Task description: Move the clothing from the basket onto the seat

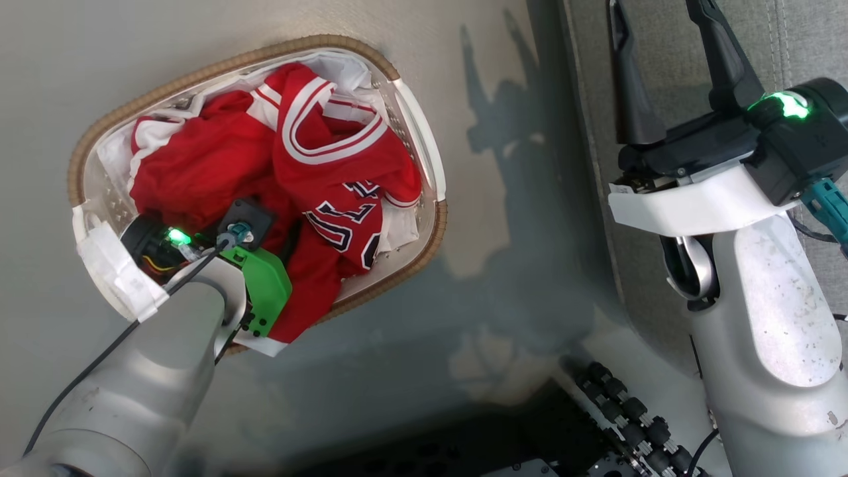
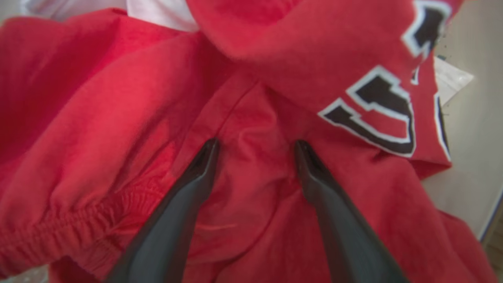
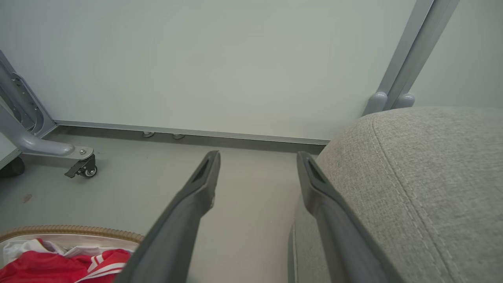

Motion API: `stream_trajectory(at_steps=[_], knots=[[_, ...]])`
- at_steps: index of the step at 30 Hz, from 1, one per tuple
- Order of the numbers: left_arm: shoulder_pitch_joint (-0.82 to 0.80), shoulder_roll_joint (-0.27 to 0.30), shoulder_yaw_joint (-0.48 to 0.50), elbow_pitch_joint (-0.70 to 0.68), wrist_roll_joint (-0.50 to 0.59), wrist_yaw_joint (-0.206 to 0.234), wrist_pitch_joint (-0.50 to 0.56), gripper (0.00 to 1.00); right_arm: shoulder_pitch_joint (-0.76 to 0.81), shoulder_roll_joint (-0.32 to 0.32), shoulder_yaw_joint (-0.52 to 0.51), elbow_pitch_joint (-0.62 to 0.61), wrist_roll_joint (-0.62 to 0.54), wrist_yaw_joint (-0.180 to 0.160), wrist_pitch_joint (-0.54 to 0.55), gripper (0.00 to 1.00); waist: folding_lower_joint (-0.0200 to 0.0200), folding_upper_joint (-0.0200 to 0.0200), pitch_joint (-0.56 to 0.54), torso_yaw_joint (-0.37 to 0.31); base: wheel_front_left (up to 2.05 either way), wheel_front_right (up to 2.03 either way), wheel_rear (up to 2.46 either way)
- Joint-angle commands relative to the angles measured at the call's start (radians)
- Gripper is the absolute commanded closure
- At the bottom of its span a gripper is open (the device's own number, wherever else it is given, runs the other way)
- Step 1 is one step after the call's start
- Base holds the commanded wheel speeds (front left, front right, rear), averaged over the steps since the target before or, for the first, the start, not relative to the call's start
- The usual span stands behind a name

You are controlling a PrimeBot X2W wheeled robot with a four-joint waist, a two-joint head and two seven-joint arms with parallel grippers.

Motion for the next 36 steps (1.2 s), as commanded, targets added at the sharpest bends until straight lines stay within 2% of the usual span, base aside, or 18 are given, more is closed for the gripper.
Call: stream_trajectory(at_steps=[1,2,3,4,5,10,21,29,36], knots=[[-0.021,0.008,-0.022,0.017,-0.017,-0.003,0.016,0.00,-0.011,-0.003,0.002,-0.005,0.007,-0.001,-0.005,0.00,-0.0001,-0.0001,0.012,-0.007,0.00,0.00,0.00],[-0.024,0.008,-0.034,0.024,-0.027,-0.003,0.028,0.00,-0.014,-0.003,0.004,-0.004,0.008,-0.001,-0.005,0.00,-0.0001,-0.0001,0.012,-0.009,0.00,0.00,0.00],[-0.028,0.008,-0.047,0.033,-0.038,-0.003,0.041,0.18,-0.018,-0.003,0.005,-0.003,0.009,-0.001,-0.005,0.00,-0.0001,-0.0001,0.012,-0.011,0.00,0.00,0.00],[-0.027,0.009,-0.058,0.036,-0.048,-0.003,0.047,0.64,-0.021,-0.003,0.008,-0.001,0.012,-0.001,-0.005,0.00,-0.0001,-0.0001,0.009,-0.013,0.00,0.00,0.00],[-0.026,0.012,-0.068,0.040,-0.065,-0.003,0.054,1.00,-0.021,-0.003,0.010,0.001,0.014,-0.001,-0.005,0.00,-0.0001,-0.0001,0.004,-0.014,0.00,0.00,0.00],[0.006,0.012,-0.079,0.063,-0.135,-0.003,0.032,1.00,-0.008,-0.003,0.016,0.019,0.013,-0.001,-0.005,0.00,-0.0001,-0.0001,-0.046,-0.018,0.00,0.00,0.00],[0.107,-0.047,-0.032,0.090,-0.207,0.003,-0.046,1.00,0.070,-0.003,0.011,0.087,-0.023,-0.001,-0.005,0.00,-0.0001,-0.0001,-0.277,0.017,0.00,0.00,0.00],[0.237,-0.055,0.125,-0.092,-0.176,0.064,-0.044,1.00,0.167,-0.004,0.004,0.147,-0.064,-0.001,-0.005,0.00,-0.0001,-0.0001,-0.461,0.073,0.00,0.00,0.00],[0.374,-0.062,0.260,-0.247,-0.080,0.085,-0.044,1.00,0.254,-0.003,-0.009,0.181,-0.070,-0.001,-0.005,0.00,-0.0001,-0.0001,-0.609,0.109,0.00,0.00,0.00]])
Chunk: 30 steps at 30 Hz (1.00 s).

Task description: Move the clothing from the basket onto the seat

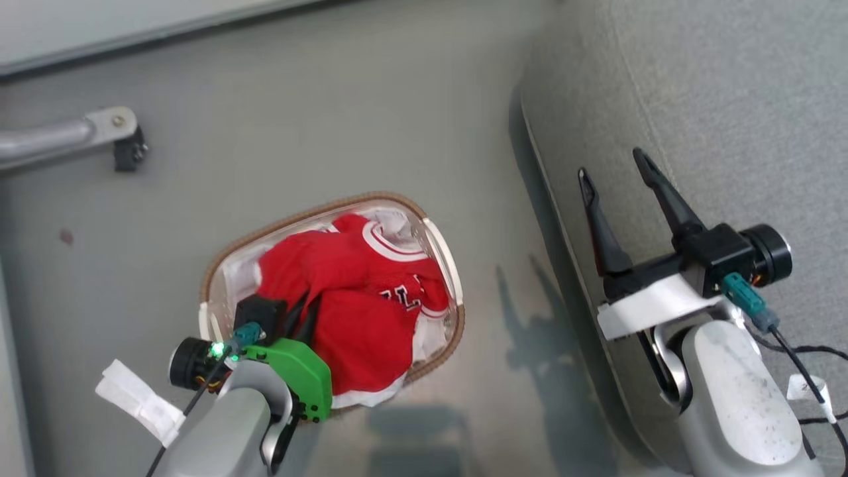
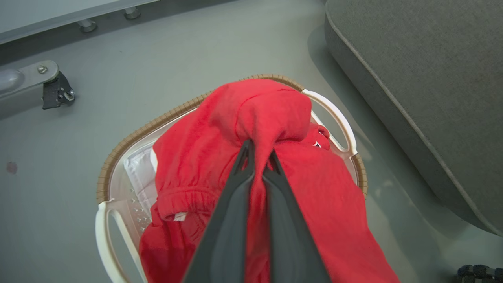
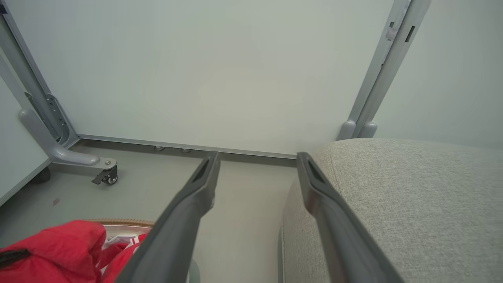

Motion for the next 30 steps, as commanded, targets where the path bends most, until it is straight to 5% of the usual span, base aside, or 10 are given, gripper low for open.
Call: stream_trajectory(at_steps=[1,16,30], knots=[[0.037,-0.003,0.029,-0.032,0.026,0.005,0.000,1.00,0.029,-0.004,-0.003,0.006,-0.004,-0.001,-0.005,0.00,0.0000,0.0000,-0.152,0.061,0.00,0.00,0.00],[0.192,-0.077,0.302,-0.385,0.221,-0.040,-0.001,1.00,0.207,-0.004,-0.004,0.059,-0.003,-0.001,-0.005,0.00,0.0000,0.0000,-0.372,0.118,0.00,0.00,0.00],[0.217,-0.125,0.370,-0.545,0.293,-0.071,-0.001,1.00,0.301,-0.008,0.090,0.144,-0.039,-0.001,-0.005,0.00,0.0000,0.0000,-0.444,0.152,0.00,0.00,0.00]])
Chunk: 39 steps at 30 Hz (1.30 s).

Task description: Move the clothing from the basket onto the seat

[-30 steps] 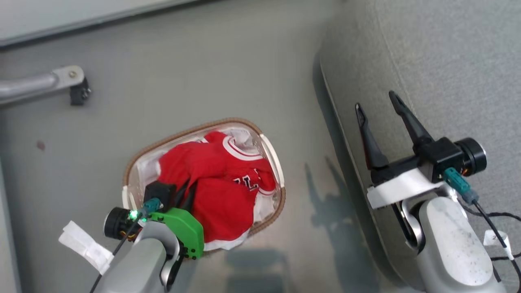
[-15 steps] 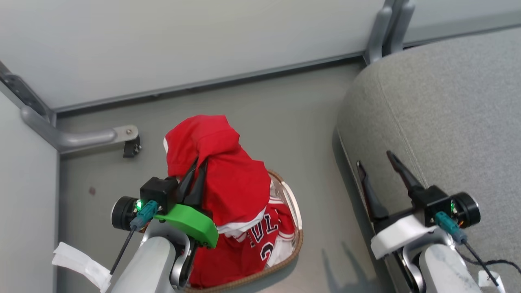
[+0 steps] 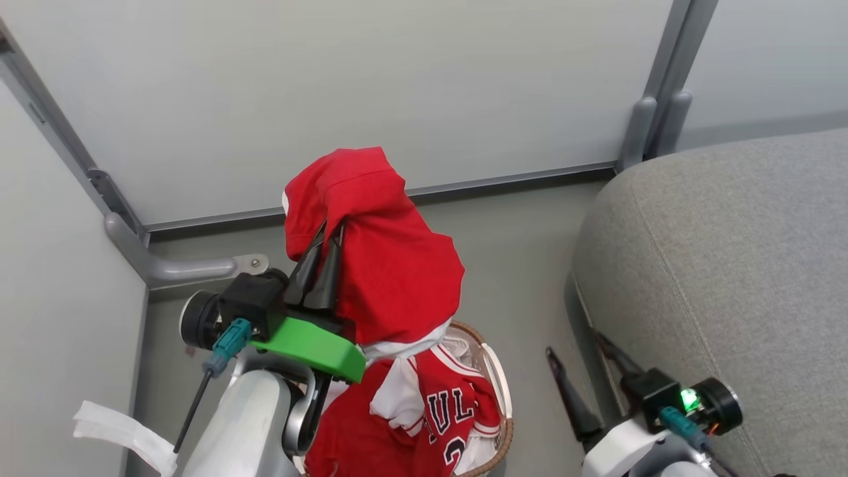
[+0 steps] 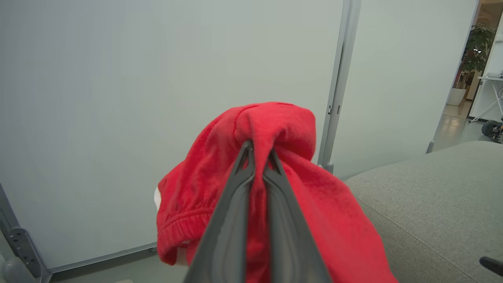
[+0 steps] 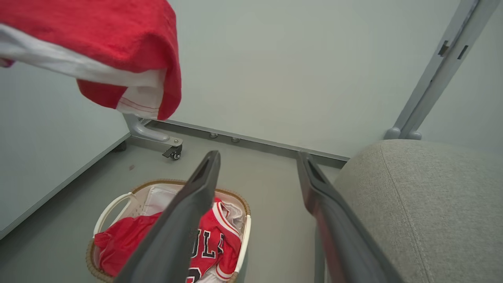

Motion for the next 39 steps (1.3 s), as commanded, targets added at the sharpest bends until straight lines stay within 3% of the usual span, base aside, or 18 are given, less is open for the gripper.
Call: stream_trajectory(at_steps=[1,8,12,28,29,30,31,39], knots=[[0.022,-0.004,0.001,-0.003,0.007,-0.006,0.000,1.00,0.014,-0.008,0.020,0.014,-0.004,-0.001,-0.005,0.00,0.0001,0.0000,-0.013,0.014,0.00,0.00,0.00],[0.042,-0.010,-0.007,0.009,0.010,-0.010,0.000,1.00,-0.053,-0.050,0.245,0.040,-0.031,-0.001,-0.005,0.00,0.0001,0.0000,-0.016,0.030,0.00,0.00,0.00],[0.043,-0.012,-0.011,0.017,0.009,-0.013,-0.001,1.00,-0.114,-0.048,0.316,0.049,-0.029,-0.001,-0.005,0.00,0.0001,0.0000,-0.012,0.035,0.00,0.00,0.00],[0.002,-0.013,-0.109,0.032,-0.039,-0.017,-0.001,1.00,-0.286,-0.006,0.414,0.140,-0.060,-0.001,-0.005,0.00,0.0001,0.0000,0.011,0.090,0.00,0.00,0.00],[0.000,-0.013,-0.118,0.032,-0.044,-0.017,0.000,1.00,-0.290,-0.004,0.421,0.155,-0.048,-0.001,-0.005,0.33,0.0001,0.0000,0.012,0.094,0.00,0.00,0.00],[0.001,-0.013,-0.124,0.032,-0.046,-0.017,0.000,1.00,-0.293,-0.004,0.430,0.170,-0.039,-0.001,-0.005,0.77,0.0001,0.0000,0.013,0.097,0.00,0.00,0.00],[0.000,-0.013,-0.133,0.032,-0.051,-0.017,0.000,1.00,-0.299,-0.003,0.437,0.178,-0.022,-0.001,-0.005,1.00,0.0001,0.0000,0.014,0.101,0.00,0.00,0.00],[-0.005,-0.013,-0.137,0.038,-0.053,-0.008,-0.001,1.00,-0.272,-0.004,0.417,0.168,0.051,-0.001,-0.005,1.00,0.0001,0.0000,0.018,0.107,0.00,0.00,0.00]])
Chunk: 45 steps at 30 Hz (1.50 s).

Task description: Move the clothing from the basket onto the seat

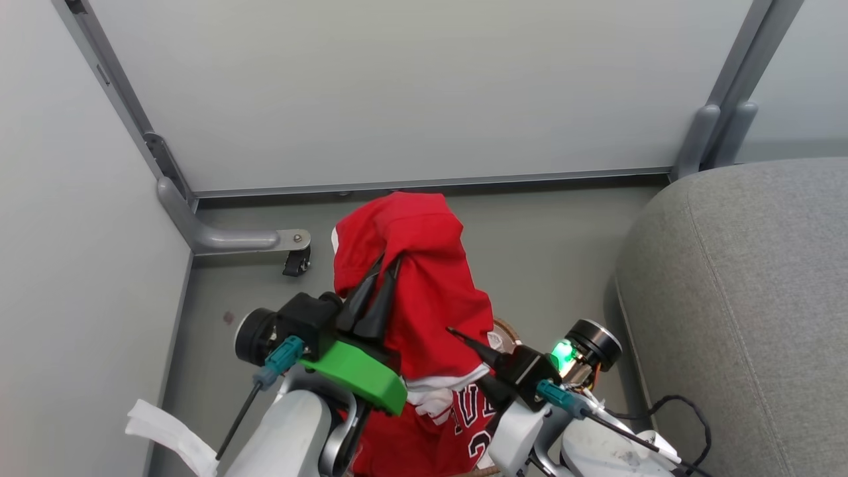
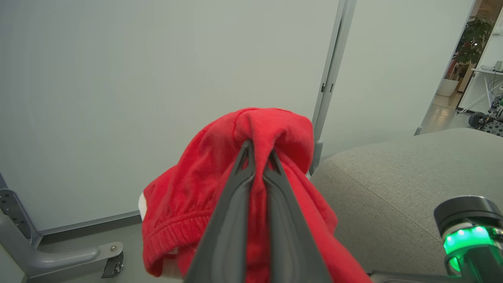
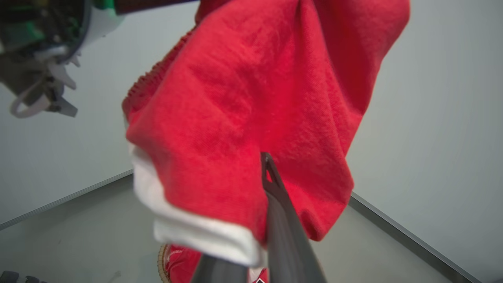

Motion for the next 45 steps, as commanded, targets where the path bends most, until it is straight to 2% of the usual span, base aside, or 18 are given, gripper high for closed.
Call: stream_trajectory(at_steps=[1,2,3,7,11,28,31,40,45], knots=[[-0.015,0.001,0.011,-0.003,0.008,0.006,0.000,1.00,0.014,-0.004,-0.011,-0.008,0.006,-0.001,-0.005,1.00,0.0001,0.0000,0.000,-0.004,0.00,0.00,0.00],[-0.010,0.002,0.020,-0.009,0.006,0.012,-0.001,0.53,0.018,-0.004,-0.021,-0.018,0.009,-0.001,-0.005,1.00,0.0001,0.0000,0.000,-0.008,0.00,0.00,0.00],[-0.004,0.002,0.024,-0.007,0.005,0.012,0.000,0.00,0.023,-0.004,-0.030,-0.027,0.011,-0.001,-0.005,1.00,0.0001,0.0000,-0.001,-0.013,0.00,0.00,0.00],[0.020,0.002,0.049,0.002,0.027,0.011,0.000,0.00,0.045,-0.004,-0.072,-0.086,0.020,-0.001,-0.005,1.00,0.0001,0.0000,-0.003,-0.049,0.00,0.00,0.00],[0.045,0.007,0.085,0.008,0.048,0.005,0.000,0.00,0.070,-0.004,-0.105,-0.144,0.021,-0.001,-0.005,1.00,0.0001,0.0000,-0.002,-0.120,0.00,0.00,0.00],[0.085,0.011,0.140,0.005,0.102,-0.006,0.000,0.00,0.135,-0.004,-0.234,-0.286,0.007,-0.001,-0.005,1.00,0.0001,0.0000,0.050,-0.580,0.00,0.00,0.00],[0.040,0.010,0.096,0.010,0.099,-0.006,0.000,0.00,0.148,-0.004,-0.293,-0.322,-0.005,-0.001,-0.005,1.00,0.0001,0.0000,0.078,-0.609,0.00,0.00,0.00],[-0.030,0.028,-0.025,0.044,0.040,-0.007,0.000,0.00,0.186,-0.002,-0.481,-0.438,-0.022,-0.001,-0.005,1.00,0.0001,0.0000,0.117,-0.638,0.00,0.00,0.00],[-0.025,0.038,-0.058,0.048,0.028,-0.007,0.000,0.00,0.111,-0.022,-0.540,-0.458,-0.071,-0.001,-0.005,1.00,0.0001,0.0000,0.126,-0.643,0.00,0.00,0.00]])
